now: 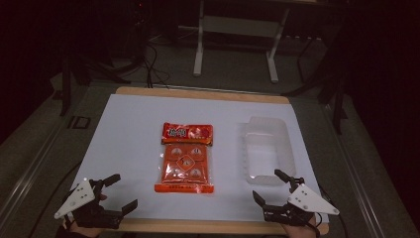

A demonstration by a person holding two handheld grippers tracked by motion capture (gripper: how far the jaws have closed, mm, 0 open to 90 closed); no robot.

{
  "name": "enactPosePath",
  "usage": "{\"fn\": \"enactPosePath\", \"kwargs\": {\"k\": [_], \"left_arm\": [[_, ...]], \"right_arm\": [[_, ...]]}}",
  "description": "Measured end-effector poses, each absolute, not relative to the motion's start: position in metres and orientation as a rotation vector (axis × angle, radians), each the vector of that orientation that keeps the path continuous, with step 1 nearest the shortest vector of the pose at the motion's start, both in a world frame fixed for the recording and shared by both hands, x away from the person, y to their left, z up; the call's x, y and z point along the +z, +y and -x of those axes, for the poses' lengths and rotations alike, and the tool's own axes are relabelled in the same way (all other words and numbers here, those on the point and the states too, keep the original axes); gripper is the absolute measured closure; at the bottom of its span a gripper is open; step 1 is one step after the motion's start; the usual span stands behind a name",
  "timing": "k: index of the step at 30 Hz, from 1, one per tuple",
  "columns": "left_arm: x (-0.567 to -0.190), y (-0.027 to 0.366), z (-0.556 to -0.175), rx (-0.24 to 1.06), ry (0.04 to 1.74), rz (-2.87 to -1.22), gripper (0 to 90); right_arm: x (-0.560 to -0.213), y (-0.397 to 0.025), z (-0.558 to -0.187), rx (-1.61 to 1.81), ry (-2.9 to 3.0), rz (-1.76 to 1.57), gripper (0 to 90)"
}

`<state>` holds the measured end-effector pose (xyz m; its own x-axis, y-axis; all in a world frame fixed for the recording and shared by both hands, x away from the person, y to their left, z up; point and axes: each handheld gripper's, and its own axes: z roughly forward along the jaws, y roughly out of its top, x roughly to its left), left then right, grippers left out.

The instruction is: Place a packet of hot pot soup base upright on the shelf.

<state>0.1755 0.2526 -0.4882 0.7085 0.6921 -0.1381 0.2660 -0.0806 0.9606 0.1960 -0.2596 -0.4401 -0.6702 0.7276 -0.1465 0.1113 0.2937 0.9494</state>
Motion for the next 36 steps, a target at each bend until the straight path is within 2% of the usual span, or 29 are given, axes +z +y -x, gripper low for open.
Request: {"fn": "enactPosePath", "kwargs": {"k": [6,17,21,36], "left_arm": [[-0.491,0.251,-0.178,0.417,0.789,-1.705,0.0],[-0.49,0.236,-0.181,0.326,0.72,-1.791,0.0],[-0.482,0.227,-0.183,0.259,0.664,-1.787,0.0],[-0.444,0.205,-0.204,0.261,0.55,-1.769,0.0]], "right_arm": [[-0.439,-0.259,-0.196,1.39,1.995,-0.764,9.7],[-0.44,-0.255,-0.196,1.387,2.048,-0.741,9.7],[-0.438,-0.254,-0.193,1.428,2.035,-0.738,9.7],[-0.434,-0.253,-0.189,1.44,2.011,-0.737,9.7]]}}
